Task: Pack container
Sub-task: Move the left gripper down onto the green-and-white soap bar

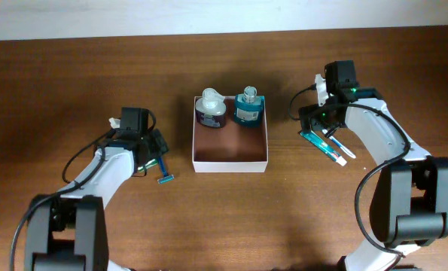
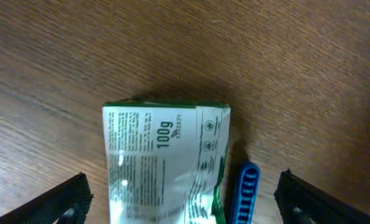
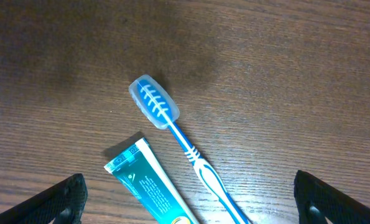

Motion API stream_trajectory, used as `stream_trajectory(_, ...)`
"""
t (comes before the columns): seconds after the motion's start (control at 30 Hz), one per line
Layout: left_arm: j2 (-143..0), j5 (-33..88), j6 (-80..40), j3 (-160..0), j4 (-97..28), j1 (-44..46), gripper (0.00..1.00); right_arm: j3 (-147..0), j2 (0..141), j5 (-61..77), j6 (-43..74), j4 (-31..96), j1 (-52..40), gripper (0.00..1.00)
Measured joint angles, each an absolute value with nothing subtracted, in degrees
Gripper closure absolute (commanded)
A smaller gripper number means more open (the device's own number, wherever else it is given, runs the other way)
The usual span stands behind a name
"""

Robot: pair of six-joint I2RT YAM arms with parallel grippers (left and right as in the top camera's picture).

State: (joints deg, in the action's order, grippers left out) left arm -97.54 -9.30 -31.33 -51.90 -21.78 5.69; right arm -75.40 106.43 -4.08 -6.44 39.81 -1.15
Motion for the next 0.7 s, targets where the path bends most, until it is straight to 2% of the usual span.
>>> stream_trajectory(0.17,-98.0,-9.3,-32.2,-51.9,-19.9,5.7,0.11,-75.4,106.4,-4.1,-6.4,39.8,-1.1,0.01)
stream_trajectory(0.2,-98.0,-9.3,-32.4,-51.9,-19.5,5.7,0.16,-75.4,106.4,-4.1,-6.5,39.8,-1.1,0.01)
stream_trajectory(0.37,-98.0,-9.3,-32.7,-51.9,-19.2,5.7,0.26,-75.4,106.4,-4.1,-6.5,39.8,-1.1,0.01)
stream_trajectory(0.7,-98.0,-9.7,-32.8,-51.9,-19.0,4.2,0.38,-75.4,106.4,-4.1,-6.4,39.8,-1.1,0.01)
